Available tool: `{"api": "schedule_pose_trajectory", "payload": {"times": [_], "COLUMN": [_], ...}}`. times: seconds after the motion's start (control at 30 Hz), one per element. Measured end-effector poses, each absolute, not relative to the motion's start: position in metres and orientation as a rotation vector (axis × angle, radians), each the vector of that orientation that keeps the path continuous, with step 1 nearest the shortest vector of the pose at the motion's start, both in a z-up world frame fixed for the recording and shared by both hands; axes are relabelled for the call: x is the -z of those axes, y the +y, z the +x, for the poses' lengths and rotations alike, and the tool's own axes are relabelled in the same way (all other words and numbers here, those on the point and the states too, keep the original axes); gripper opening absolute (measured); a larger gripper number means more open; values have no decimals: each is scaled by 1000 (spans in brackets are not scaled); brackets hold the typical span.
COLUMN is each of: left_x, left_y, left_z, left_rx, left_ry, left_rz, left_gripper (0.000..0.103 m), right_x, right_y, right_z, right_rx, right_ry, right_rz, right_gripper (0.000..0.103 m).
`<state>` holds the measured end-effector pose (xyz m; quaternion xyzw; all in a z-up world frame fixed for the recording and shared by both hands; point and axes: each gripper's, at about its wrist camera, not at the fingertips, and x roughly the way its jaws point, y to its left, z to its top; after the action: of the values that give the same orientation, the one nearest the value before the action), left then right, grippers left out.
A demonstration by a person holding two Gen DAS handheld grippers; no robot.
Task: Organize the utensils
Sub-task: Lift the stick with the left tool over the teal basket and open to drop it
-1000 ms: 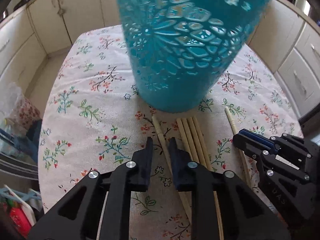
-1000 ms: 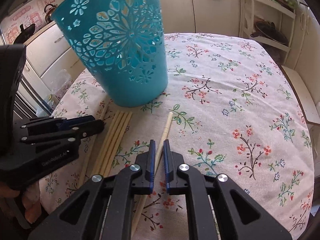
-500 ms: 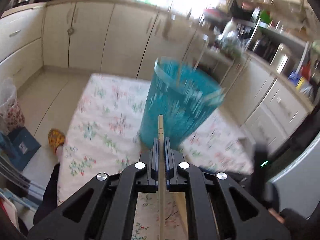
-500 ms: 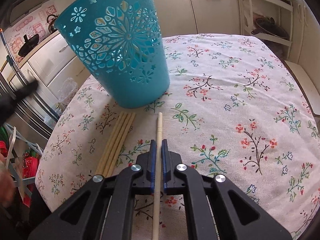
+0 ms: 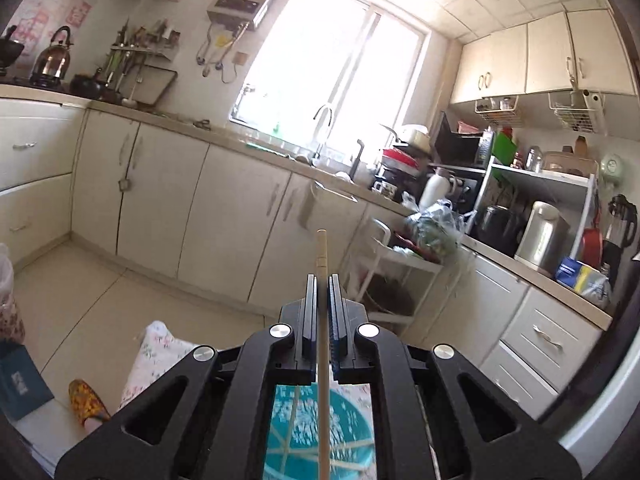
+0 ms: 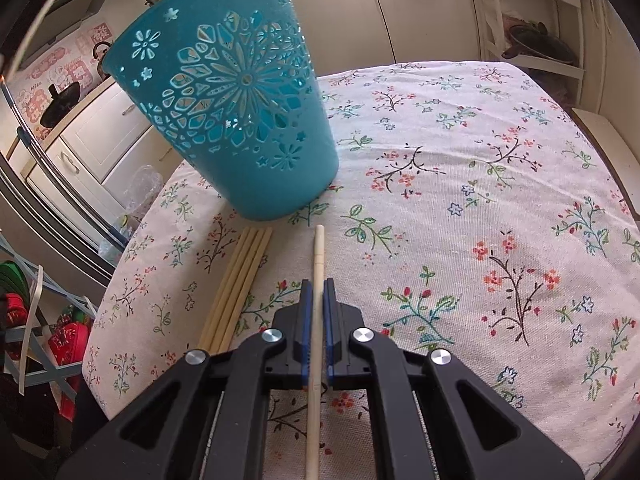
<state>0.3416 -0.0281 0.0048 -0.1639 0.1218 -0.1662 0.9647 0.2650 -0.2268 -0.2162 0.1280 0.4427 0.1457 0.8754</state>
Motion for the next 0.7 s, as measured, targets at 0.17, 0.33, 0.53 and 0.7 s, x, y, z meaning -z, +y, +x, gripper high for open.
{"api": "schedule_pose_trajectory", "payload": {"times": [0.17, 0.33, 0.53, 0.7], "left_x": [10, 27, 40, 51], "left_y": [-42, -41, -49, -54], "left_z": [376, 395, 390, 384], "left_rx": [276, 242, 218, 198], "left_ry": [229, 239, 235, 241], "left_rz": [-322, -336, -273, -238], "left_gripper": [5, 5, 5, 5], "right_x": [218, 218, 219, 219], "right_y": [-232, -232, -234, -234], "right_z": [267, 267, 268, 267], "right_rx": [-323, -330, -334, -334], "right_ry": [929, 931, 932, 932], "right_rz": [314, 324, 330, 329], "right_gripper": [5, 5, 5, 5]}}
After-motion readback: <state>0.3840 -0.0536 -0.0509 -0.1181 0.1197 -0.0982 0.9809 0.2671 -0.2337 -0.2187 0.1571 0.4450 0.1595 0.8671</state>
